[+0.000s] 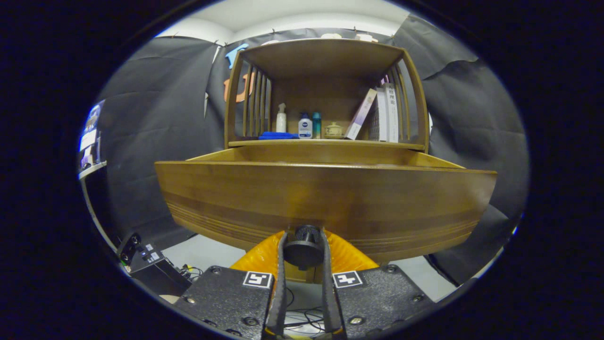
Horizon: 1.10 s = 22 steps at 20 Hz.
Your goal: Pull open the drawer, take out the items inside it, and place them on the countertop above the cabinet.
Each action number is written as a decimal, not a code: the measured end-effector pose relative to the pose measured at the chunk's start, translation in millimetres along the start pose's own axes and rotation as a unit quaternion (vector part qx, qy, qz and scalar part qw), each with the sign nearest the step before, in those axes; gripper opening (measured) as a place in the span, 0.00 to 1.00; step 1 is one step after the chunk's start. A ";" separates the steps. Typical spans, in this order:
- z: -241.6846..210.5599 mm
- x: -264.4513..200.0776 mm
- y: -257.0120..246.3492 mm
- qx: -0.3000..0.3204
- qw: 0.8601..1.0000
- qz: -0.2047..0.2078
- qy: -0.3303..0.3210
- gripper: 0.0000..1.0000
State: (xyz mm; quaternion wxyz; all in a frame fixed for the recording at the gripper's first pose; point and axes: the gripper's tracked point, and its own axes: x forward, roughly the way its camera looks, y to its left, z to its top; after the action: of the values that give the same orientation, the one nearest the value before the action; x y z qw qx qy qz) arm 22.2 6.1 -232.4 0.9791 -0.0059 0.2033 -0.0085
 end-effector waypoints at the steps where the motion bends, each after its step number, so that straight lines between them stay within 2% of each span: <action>1: 0.2 -0.5 0.2 -0.001 1.000 0.000 0.007 0.34; 3: -1.0 -3.7 1.8 -0.006 0.999 0.010 0.038 0.40; 6: 8.7 -17.0 3.0 0.035 0.996 0.033 0.071 0.43; 8: 31.1 -30.2 3.0 0.046 0.997 0.044 0.052 0.44; 10: 67.4 -42.0 2.6 0.030 0.998 0.050 0.014 0.43; 13: 105.0 -41.9 6.9 0.016 0.998 0.060 0.001 0.52; 17: 119.4 -20.2 9.2 0.017 0.996 0.065 0.050 0.67; 19: 122.1 -7.6 17.5 0.022 0.993 0.087 0.079 0.72; 21: 127.9 4.3 26.4 0.046 0.987 0.111 0.106 0.73; 22: 131.4 11.4 22.8 0.052 0.985 0.108 0.121 0.73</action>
State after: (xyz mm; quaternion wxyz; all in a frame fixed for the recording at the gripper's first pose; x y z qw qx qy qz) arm 85.3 29.7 -116.7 0.9414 0.0684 0.3189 0.0859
